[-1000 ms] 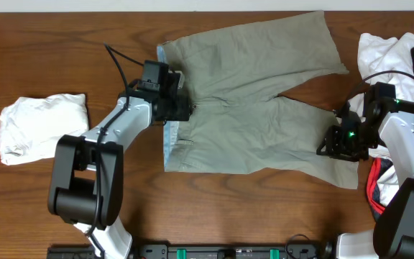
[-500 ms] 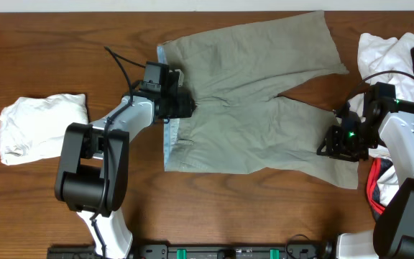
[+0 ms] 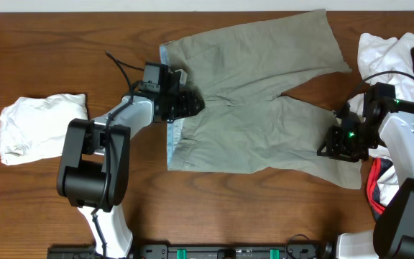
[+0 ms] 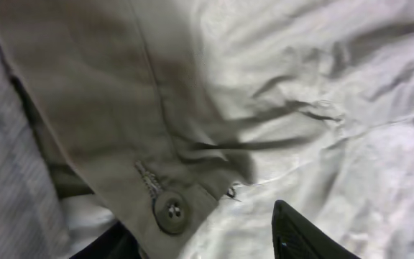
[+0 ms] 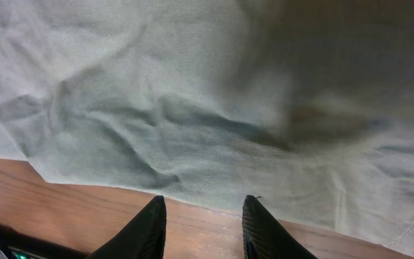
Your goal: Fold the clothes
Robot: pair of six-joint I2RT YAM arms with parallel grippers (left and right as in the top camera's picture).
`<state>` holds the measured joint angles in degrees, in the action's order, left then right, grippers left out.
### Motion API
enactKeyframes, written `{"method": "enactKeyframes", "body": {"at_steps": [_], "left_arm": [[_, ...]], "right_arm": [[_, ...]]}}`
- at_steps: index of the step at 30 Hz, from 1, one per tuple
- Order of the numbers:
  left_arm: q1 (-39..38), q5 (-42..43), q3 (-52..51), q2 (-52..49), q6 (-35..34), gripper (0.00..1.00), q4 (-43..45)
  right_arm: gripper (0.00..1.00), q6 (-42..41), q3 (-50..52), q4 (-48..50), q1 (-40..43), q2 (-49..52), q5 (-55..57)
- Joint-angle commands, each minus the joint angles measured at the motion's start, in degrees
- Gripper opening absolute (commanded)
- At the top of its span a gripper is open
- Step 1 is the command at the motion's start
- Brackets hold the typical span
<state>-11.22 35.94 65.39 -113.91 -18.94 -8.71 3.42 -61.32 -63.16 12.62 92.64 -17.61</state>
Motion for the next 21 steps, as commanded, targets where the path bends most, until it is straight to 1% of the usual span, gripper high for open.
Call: {"method": "enactKeyframes", "body": {"at_steps": [1, 5, 6, 9, 12, 17, 21], "left_arm": [[0.5, 5.1, 0.0, -0.7, -5.9, 0.53, 0.1], [0.5, 5.0, 0.0, -0.7, -8.4, 0.53, 0.8], [0.5, 5.0, 0.0, -0.7, -8.4, 0.50, 0.9], [0.5, 5.0, 0.0, -0.7, -8.4, 0.25, 1.2], [0.5, 3.8, 0.0, -0.7, -8.3, 0.14, 1.1], [1.0, 2.1, 0.0, -0.7, -7.4, 0.06, 0.5], [2.9, 0.4, 0.0, -0.5, -6.2, 0.05, -3.9]], "right_arm": [[0.34, 0.5, 0.0, -0.1, -0.6, 0.4, -0.6], [0.33, 0.5, 0.0, -0.5, -0.6, 0.4, -0.6], [0.33, 0.5, 0.0, -0.5, -0.6, 0.4, -0.6], [0.32, 0.5, 0.0, -0.9, -0.6, 0.4, -0.6], [0.32, 0.5, 0.0, -1.0, -0.6, 0.4, -0.6], [0.32, 0.5, 0.0, -0.9, -0.6, 0.4, -0.6], [0.32, 0.5, 0.0, -0.8, -0.6, 0.4, -0.6]]}}
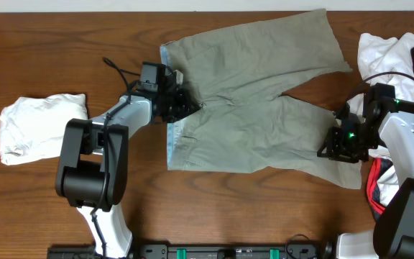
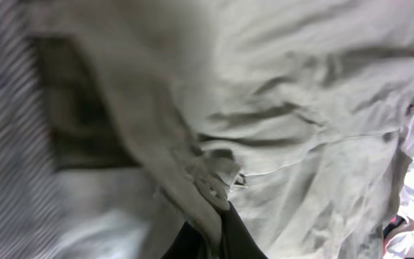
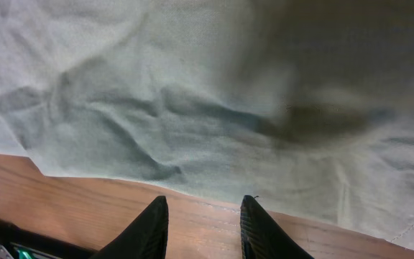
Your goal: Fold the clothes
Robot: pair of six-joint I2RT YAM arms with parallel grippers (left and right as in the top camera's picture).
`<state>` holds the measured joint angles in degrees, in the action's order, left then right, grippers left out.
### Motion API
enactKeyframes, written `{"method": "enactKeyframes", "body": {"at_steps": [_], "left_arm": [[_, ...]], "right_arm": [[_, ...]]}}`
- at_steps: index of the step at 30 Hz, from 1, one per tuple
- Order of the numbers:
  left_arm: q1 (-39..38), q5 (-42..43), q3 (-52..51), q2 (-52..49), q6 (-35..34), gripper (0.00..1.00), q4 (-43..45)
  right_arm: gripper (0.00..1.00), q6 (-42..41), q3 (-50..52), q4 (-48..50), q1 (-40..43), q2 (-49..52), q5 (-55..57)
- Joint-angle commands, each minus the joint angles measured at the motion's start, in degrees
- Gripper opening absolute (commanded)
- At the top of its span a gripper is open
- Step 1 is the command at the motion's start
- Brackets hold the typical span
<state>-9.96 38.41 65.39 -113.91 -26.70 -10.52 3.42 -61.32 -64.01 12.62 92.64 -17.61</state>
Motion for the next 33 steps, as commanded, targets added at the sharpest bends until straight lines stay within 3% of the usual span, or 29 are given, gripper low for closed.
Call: {"method": "enactKeyframes", "body": {"at_steps": [1, 12, 16, 22, 33], "left_arm": [[2.0, -2.5, 0.0, -0.4, 1.7, 0.06, -3.3], [4.2, -3.1, 0.0, -0.4, 5.7, 0.06, -7.0], [4.2, -3.1, 0.0, -0.4, 6.8, 0.06, -7.0], [4.2, -3.1, 0.0, -0.4, 7.9, 0.06, -7.0], [5.5, -3.1, 0.0, -0.4, 9.1, 0.06, -8.6]], "right_arm": [[0.32, 0.4, 0.0, 0.2, -0.6, 0.4, -0.6], [0.26, -0.7, 0.8, 7.8, -0.6, 0.4, -0.5], [0.22, -4.3, 3.4, 12.8, -0.6, 0.4, 4.2], [0.25, -12.2, 6.0, 16.5, 0.2, 0.4, 12.8], [0.24, -13.9, 7.5, 20.6, 3.8, 2.5, 8.1]]}}
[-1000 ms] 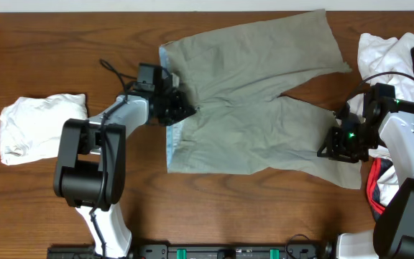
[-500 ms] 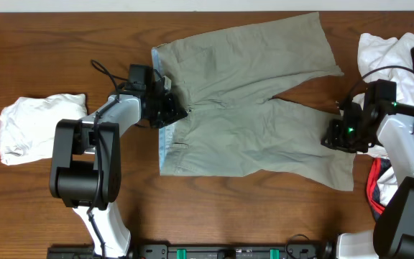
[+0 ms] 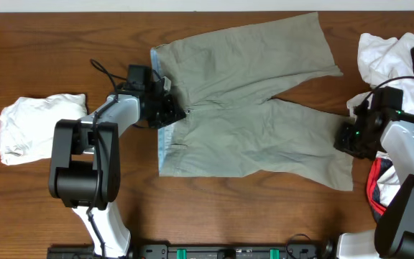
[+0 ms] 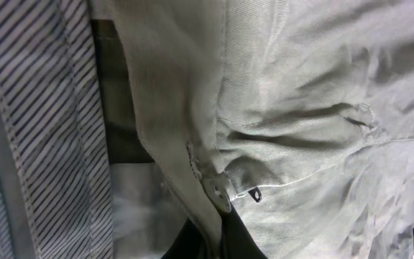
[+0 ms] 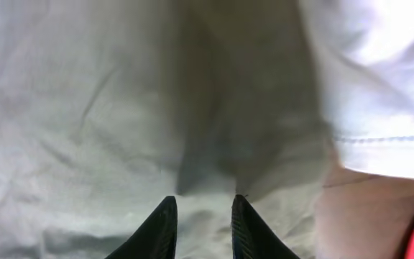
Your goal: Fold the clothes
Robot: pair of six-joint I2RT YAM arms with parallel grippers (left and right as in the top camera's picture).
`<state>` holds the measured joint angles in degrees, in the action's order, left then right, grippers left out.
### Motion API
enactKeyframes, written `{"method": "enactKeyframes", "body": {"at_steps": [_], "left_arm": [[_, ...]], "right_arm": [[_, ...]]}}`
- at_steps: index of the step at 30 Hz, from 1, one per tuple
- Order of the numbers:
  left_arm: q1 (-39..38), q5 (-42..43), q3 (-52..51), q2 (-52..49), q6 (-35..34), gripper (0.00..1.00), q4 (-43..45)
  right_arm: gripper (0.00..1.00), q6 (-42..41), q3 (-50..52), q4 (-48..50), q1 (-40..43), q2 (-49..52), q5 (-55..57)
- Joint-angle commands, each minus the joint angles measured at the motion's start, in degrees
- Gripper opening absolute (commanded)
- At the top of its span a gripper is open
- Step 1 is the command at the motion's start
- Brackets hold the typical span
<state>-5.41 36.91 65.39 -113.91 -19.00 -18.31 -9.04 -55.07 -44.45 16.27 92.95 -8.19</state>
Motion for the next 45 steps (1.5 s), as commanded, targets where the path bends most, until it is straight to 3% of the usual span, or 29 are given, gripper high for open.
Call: {"method": "enactKeyframes", "body": {"at_steps": [1, 9, 14, 41, 43, 45], "left_arm": [[0.9, -1.6, 0.0, -0.4, 1.4, 0.06, -1.0], [2.6, -1.9, 0.0, 3.1, 2.8, 0.06, -6.8], [4.7, -10.6, 0.0, 8.5, 5.3, 0.06, -11.2], [5.0, -23.1, -1.4, 3.7, 9.6, 0.07, -11.4], [5.0, -25.3, -1.4, 3.7, 9.6, 0.11, -11.6], [5.0, -25.8, -1.4, 3.7, 9.6, 0.26, -11.7]], "right_arm": [[0.24, -1.4, 1.6, 1.7, 0.2, 2.9, -1.3], [0.24, -1.4, 3.3, 7.5, 0.2, 14.4, -2.3], [0.19, -1.1, 3.3, 8.9, 0.2, 20.0, -2.4], [0.24, 0.9, 1.2, 8.1, 0.2, 19.9, -5.3], [0.25, 1.9, -0.1, 7.2, 0.2, 19.8, -6.3], [0.25, 1.9, -1.6, 5.6, 0.2, 19.3, -6.3]]}}
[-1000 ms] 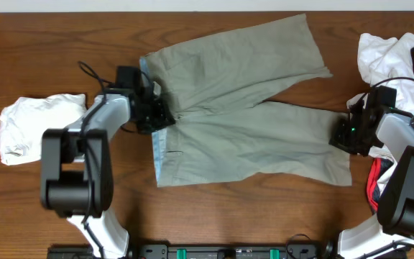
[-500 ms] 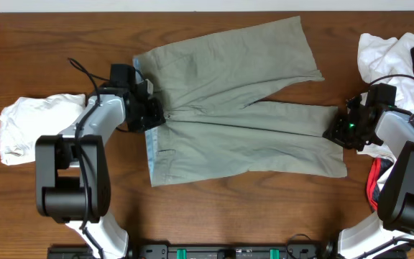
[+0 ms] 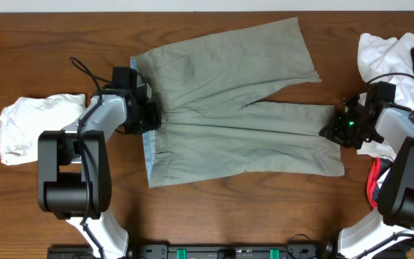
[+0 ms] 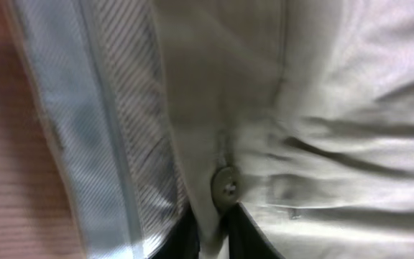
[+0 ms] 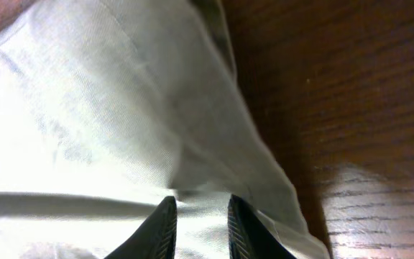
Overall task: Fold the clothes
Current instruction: 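Pull the trousers apart with both grippers, left gripper dragging down-left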
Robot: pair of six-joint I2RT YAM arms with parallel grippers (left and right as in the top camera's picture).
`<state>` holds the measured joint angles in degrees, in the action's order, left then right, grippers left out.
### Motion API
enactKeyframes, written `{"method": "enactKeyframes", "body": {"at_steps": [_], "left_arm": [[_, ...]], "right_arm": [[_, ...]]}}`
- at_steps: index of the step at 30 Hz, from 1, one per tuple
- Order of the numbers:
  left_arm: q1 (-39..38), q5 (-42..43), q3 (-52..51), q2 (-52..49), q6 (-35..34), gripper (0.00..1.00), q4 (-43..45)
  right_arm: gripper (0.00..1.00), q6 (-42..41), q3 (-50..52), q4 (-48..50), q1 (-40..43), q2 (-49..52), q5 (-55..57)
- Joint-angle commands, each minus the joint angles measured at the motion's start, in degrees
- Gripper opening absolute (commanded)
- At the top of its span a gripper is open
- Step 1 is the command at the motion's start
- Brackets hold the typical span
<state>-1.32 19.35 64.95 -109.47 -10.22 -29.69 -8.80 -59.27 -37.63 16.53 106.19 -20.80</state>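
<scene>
Khaki shorts (image 3: 228, 93) lie spread on the wooden table (image 3: 42, 43), waistband to the left and legs to the right. My left gripper (image 3: 149, 115) is shut on the waistband beside the fly. In the left wrist view its fingertips (image 4: 246, 234) pinch the cloth just below the button (image 4: 226, 188), next to the striped lining (image 4: 113, 144). My right gripper (image 3: 334, 132) is at the hem of the nearer leg. In the right wrist view the gripper (image 5: 200, 226) holds a raised fold of khaki cloth between its fingers, close to the bare wood (image 5: 351, 86).
A folded white garment (image 3: 38, 126) lies at the left edge. At the right edge sits a pile of white cloth (image 3: 390, 50) with black cloth and red cloth (image 3: 376, 188), close behind my right arm.
The shorts lie further left and their nearer leg is drawn out straight. My left gripper has moved left with the waistband. My right gripper sits a little left and further back on the hem.
My left gripper was open over the button while the right stood open at the nearer leg's edge. Then the left was shut on the waistband. Later the shorts lay further left with the right gripper over the hem. Now they lie further left still, stretched between both grippers.
</scene>
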Motion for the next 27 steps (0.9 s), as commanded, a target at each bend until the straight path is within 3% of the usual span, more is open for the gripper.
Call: {"method": "enactKeyframes", "body": {"at_steps": [1, 7, 14, 17, 22, 27], "left_arm": [[0.9, -8.3, -1.0, -0.8, 0.8, 0.31, -0.3], [0.9, -9.0, 0.4, 0.0, 1.3, 0.34, -3.3], [0.9, -16.0, 5.8, 7.7, 1.6, 0.34, -10.2], [0.6, -16.0, 5.8, 12.2, 1.6, 0.35, -12.1], [-1.1, -12.9, 5.8, 15.6, -1.7, 0.38, -20.5], [-5.2, -11.3, 2.9, 15.5, -4.1, 0.37, -26.6]], "right_arm": [[0.25, 2.1, 1.7, -2.1, -0.1, 5.7, 6.1], [0.27, 4.2, -4.2, -7.7, -0.1, 0.7, 5.5], [0.33, 4.6, -9.3, -13.6, 0.0, -9.8, 7.0], [0.50, 4.6, -9.3, -17.1, 0.0, -14.0, 8.2], [0.51, 4.6, -8.4, -23.2, 0.0, -15.2, 9.0], [0.53, 4.1, -3.2, -21.9, 0.0, -15.1, 8.9]]}}
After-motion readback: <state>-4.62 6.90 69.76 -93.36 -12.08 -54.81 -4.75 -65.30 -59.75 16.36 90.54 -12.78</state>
